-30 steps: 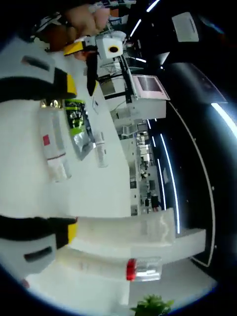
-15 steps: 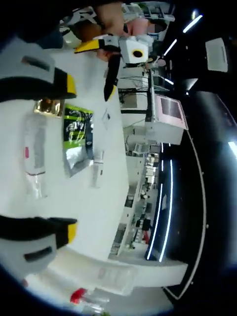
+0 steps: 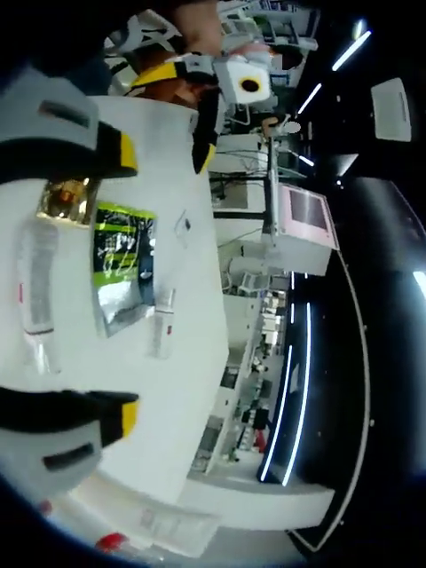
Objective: Arrange the skincare products in the storage area until every visible bottle or jar stands upright without overlapping.
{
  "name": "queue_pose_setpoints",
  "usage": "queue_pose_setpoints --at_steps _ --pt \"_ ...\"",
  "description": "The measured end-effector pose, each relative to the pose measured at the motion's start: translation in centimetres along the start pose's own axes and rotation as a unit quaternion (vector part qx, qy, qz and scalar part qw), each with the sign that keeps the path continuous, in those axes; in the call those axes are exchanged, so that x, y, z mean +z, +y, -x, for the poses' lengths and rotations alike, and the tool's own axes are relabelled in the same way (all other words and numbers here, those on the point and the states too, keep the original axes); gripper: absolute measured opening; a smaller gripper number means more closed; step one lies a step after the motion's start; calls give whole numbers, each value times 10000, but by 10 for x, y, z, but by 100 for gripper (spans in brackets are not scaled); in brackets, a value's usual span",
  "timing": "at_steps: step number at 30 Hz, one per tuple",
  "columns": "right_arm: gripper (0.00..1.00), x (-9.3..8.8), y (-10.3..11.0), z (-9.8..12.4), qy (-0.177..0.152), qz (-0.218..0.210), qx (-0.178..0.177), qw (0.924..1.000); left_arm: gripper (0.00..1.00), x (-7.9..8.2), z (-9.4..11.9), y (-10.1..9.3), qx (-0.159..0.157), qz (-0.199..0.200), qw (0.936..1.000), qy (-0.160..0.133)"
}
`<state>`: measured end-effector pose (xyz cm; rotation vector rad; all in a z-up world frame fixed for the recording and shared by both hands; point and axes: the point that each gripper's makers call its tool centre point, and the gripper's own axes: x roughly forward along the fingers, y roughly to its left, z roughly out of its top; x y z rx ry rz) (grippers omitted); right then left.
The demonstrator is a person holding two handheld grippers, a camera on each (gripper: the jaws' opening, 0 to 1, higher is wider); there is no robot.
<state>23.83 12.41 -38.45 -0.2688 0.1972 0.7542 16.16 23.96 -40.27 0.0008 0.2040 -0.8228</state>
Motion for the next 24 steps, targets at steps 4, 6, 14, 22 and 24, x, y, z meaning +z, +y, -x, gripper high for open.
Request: queue_pose_setpoints --at_steps 4,6,14,22,24 --pt "100 3 8 -1 75 69 108 9999 99 3 5 0 118 -61 9999 1" --pt "100 9 9 -1 59 161 142 9998 99 4 7 1 158 -78 9998 -21" --pt "100 26 7 -8 255 619 366 9971 99 5 13 8 280 -41 9996 -66" --pt "100 27 6 -21 478 939 558 9929 99 -7 2 13 171 135 9998 0" --pt "100 30 6 -24 458 926 673 9924 99 -9 -1 16 170 130 9998 50"
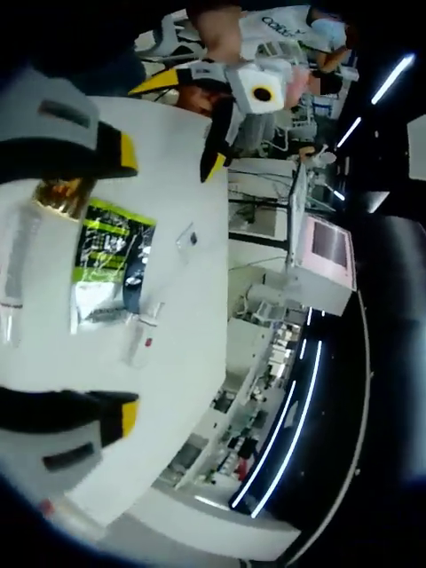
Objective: Arrange the skincare products in the storage area until every visible bottle or jar stands upright without overlapping.
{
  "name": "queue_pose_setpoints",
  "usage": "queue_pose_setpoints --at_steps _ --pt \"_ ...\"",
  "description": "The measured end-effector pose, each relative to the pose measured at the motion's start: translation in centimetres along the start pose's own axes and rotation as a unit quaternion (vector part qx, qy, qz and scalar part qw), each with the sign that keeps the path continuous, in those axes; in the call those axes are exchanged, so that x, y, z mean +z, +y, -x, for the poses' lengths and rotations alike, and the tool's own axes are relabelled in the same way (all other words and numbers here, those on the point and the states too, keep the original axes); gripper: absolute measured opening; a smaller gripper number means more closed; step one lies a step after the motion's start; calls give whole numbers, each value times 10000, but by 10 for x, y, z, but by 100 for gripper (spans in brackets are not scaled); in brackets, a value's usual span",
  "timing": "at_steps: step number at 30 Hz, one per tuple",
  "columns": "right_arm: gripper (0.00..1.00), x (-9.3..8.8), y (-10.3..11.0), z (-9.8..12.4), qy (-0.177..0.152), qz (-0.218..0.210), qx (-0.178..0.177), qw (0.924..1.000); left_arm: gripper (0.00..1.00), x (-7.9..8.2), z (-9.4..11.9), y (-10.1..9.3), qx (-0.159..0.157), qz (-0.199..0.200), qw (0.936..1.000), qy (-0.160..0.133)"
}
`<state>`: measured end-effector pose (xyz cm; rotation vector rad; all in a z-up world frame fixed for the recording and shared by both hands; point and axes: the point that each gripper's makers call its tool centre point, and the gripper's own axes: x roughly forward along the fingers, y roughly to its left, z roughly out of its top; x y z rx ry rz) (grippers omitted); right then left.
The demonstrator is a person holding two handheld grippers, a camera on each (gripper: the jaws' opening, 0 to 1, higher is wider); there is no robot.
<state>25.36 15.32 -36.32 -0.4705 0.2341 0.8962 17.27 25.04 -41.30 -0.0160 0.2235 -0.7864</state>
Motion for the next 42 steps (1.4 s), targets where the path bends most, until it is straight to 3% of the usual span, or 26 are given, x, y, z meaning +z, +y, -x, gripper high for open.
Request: queue_pose_setpoints --at_steps 9,14,25,42 --pt "100 9 -14 -18 293 602 279 9974 99 0 -5 14 103 115 9999 2" --pt "100 11 -22 -28 389 666 429 9961 99 -2 -4 18 127 169 9998 -7" --pt "100 18 -43 -36 510 965 398 9932 98 1 0 20 118 247 9995 -129" --pt "96 21 -47 -49 690 1368 535 9867 97 0 -1 25 178 305 9993 -97"
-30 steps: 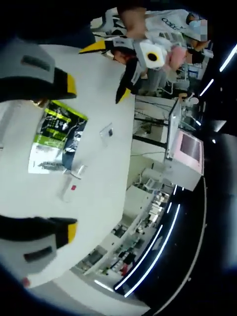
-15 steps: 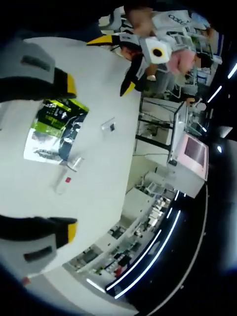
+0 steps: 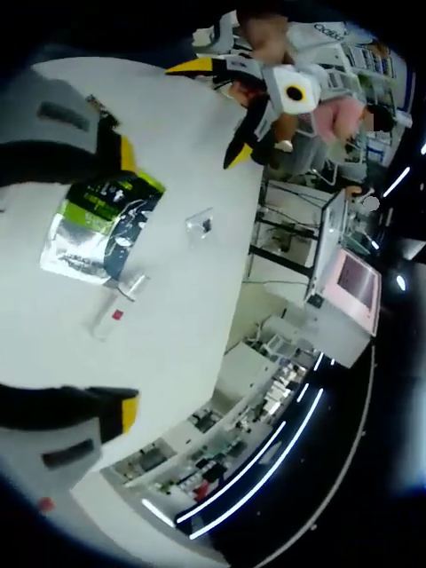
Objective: Arrange the skincare products in the storage area until every visible bottle or jar stands upright without overlapping.
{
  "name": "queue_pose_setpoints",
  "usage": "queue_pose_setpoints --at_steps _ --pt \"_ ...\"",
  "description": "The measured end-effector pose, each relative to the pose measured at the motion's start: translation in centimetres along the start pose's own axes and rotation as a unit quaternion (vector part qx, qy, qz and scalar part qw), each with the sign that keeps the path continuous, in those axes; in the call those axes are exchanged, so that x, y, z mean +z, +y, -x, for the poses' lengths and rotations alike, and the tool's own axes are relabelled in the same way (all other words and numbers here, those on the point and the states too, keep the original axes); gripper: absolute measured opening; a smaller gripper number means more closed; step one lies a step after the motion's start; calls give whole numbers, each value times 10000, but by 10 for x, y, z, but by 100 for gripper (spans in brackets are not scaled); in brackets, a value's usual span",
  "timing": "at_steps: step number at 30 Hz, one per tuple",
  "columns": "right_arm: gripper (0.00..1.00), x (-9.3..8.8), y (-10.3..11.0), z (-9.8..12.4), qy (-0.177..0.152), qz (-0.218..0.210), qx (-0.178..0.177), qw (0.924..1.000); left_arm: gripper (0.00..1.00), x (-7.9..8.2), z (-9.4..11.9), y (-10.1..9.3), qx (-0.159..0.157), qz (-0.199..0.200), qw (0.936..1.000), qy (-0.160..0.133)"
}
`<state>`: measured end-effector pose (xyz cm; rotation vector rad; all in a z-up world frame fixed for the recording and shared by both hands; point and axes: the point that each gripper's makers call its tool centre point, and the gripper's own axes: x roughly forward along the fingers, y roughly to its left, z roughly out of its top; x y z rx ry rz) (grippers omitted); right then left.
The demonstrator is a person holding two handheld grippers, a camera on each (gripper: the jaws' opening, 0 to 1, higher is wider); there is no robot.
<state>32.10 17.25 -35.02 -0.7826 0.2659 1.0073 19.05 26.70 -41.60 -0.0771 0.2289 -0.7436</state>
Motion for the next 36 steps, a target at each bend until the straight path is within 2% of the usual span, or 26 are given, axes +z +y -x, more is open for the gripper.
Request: queue_pose_setpoints --at_steps 7,15,28,36 --pt "96 2 -7 -7 45 138 52 9999 98 -5 -1 2 62 -9 10000 73" --pt "95 -6 -16 -16 281 320 102 9990 97 -6 -1 2 63 10 9999 90" --pt "91 -16 -23 -33 421 439 268 9978 97 -8 -2 3 72 7 9999 144" --pt "87 -17 -25 -43 516 671 359 9958 97 -7 -2 5 90 -8 9998 158"
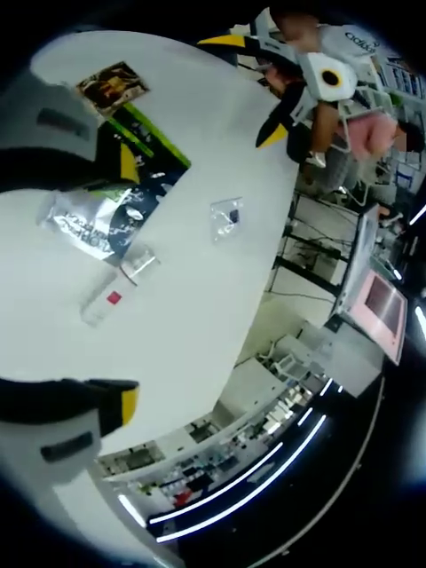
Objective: Arrange the skincare products in the storage area until every visible bottle or jar stands upright without overlapping.
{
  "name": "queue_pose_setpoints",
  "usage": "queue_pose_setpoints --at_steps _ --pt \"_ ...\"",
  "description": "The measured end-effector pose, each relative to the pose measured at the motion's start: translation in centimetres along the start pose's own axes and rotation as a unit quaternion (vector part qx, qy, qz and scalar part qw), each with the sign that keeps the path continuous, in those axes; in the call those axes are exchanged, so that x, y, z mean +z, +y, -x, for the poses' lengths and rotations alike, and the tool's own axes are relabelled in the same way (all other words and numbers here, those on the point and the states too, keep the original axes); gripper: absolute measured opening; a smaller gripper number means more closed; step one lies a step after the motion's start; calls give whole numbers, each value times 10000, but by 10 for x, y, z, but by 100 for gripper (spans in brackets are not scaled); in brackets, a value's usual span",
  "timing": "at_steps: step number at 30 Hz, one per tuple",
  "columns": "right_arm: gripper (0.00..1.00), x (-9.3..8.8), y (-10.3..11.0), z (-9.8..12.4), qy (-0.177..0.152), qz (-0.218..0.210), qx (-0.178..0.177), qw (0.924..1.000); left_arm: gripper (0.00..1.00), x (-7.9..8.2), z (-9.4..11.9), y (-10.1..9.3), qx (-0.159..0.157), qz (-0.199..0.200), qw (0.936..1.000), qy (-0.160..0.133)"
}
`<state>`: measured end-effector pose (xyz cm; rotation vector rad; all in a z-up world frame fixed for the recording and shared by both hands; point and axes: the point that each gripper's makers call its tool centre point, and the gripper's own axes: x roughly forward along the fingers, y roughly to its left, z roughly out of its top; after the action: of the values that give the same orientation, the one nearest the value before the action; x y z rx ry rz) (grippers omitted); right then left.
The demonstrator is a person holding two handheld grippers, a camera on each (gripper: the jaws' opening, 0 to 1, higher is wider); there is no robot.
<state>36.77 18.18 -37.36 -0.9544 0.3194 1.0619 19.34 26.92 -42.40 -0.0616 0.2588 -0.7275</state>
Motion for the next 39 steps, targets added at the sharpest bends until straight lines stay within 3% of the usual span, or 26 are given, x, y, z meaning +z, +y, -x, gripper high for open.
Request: queue_pose_setpoints --at_steps 22,39 --pt "80 -8 -5 -31 212 289 300 9989 97 -7 4 7 46 40 9999 95" --pt "69 -4 3 -48 99 295 656 9974 96 -11 3 4 49 84 9998 185"
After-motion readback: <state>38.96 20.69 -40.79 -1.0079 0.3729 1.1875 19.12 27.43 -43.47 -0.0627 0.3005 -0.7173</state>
